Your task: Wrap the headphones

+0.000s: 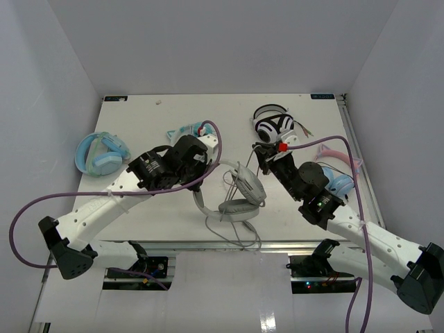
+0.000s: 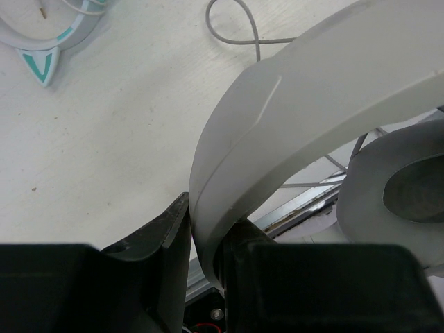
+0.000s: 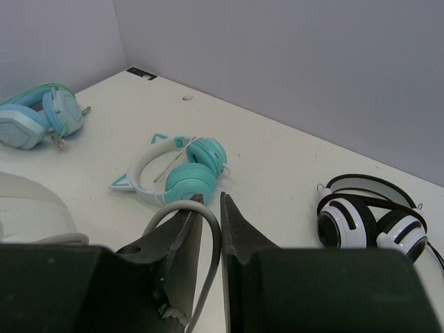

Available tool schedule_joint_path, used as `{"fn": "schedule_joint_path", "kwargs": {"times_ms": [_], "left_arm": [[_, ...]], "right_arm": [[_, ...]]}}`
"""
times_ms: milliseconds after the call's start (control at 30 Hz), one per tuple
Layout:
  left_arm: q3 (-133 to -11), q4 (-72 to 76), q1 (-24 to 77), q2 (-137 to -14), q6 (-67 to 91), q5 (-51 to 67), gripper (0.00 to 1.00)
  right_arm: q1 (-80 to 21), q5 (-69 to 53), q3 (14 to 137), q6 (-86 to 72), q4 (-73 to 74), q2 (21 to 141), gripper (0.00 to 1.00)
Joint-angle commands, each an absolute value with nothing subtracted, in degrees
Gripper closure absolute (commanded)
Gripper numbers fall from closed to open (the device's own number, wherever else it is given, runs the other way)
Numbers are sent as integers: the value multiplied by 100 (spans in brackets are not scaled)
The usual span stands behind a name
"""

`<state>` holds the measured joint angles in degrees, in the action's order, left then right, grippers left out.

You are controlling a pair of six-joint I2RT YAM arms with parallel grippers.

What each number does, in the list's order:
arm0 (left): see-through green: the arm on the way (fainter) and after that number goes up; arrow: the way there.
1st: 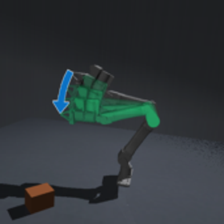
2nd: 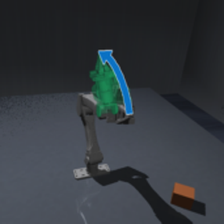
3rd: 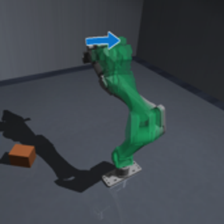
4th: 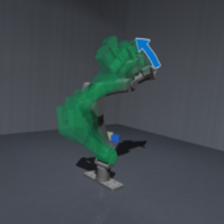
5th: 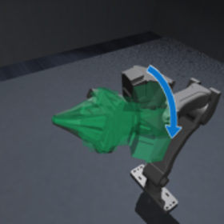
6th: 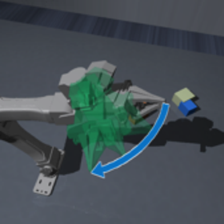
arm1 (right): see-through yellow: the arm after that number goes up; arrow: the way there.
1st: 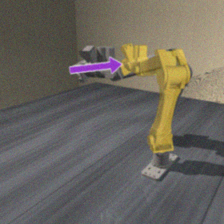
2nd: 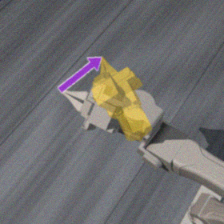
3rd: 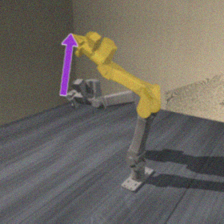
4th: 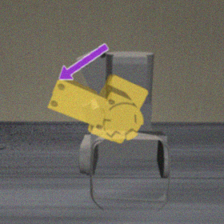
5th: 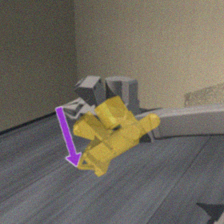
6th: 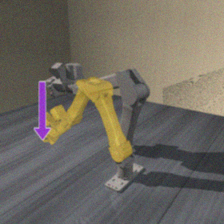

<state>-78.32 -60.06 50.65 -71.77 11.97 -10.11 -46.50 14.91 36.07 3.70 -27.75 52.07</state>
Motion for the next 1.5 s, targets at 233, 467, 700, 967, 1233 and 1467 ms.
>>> {"fn": "schedule_joint_path", "kwargs": {"times_ms": [233,467,700,967,1233,1467], "left_arm": [[-8329,-6473,5100,-7565,1478,-2347,100],[-8529,-6373,5114,-7993,1658,-3106,100],[-8691,-6350,5106,-8099,2141,-3641,100],[-9025,-6778,5115,-8398,2685,-4156,100],[-8858,-6959,5109,-8657,2505,-4502,100],[-8885,-6759,5115,-8614,2838,-4509,100]], "right_arm": [[-4594,714,4926,333,-1389,5225,92],[-4588,-255,5764,-275,-55,5635,92],[-4591,-1679,5643,-906,-187,5755,92],[-4588,-2455,5357,-1170,-531,5813,91],[-4588,-2151,5406,-1125,-380,5757,92],[-4597,-2871,5327,-1484,-867,5844,91]]}}
